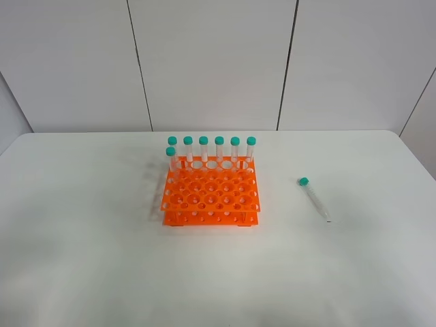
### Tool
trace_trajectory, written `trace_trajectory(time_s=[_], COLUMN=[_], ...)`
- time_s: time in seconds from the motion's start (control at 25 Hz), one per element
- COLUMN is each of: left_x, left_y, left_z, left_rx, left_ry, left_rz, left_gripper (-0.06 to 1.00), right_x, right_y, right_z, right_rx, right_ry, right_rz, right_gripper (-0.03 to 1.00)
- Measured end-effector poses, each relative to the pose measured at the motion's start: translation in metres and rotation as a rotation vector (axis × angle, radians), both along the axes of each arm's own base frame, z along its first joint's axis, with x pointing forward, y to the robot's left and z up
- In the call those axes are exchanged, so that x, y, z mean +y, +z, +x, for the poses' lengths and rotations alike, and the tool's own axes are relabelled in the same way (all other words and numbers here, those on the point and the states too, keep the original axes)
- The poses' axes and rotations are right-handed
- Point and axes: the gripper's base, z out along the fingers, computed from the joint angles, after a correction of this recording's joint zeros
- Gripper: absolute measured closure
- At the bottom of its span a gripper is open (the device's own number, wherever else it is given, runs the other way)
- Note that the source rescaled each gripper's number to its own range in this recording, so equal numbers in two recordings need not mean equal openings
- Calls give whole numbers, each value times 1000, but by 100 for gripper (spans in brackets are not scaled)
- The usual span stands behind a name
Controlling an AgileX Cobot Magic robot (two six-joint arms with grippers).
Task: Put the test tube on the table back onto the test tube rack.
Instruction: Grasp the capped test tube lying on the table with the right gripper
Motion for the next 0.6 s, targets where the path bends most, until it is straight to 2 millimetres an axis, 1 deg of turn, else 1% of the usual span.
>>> trace_trajectory(time_s=[0.08, 0.16, 0.24, 0.32, 0.44, 0.6], left_x=[0, 0, 0, 0, 0, 0], left_y=[0, 0, 0, 0, 0, 0], left_z=[0, 0, 0, 0, 0, 0], left_rx=[0, 0, 0, 0, 0, 0], left_ry=[0, 0, 0, 0, 0, 0], left_rz=[0, 0, 0, 0, 0, 0], left_gripper=[-6, -6, -6, -6, -6, -6], right_x=[2, 4, 6, 9, 13, 18], right_y=[11, 21, 26, 27, 19, -6], right_z=[21, 48, 76, 109, 157, 220], right_rx=[77, 168, 256, 350, 481, 657], right_ry=[0, 0, 0, 0, -1, 11], right_rz=[-6, -14, -21, -29, -40, -64], right_gripper=[-3, -3, -3, -3, -3, -3])
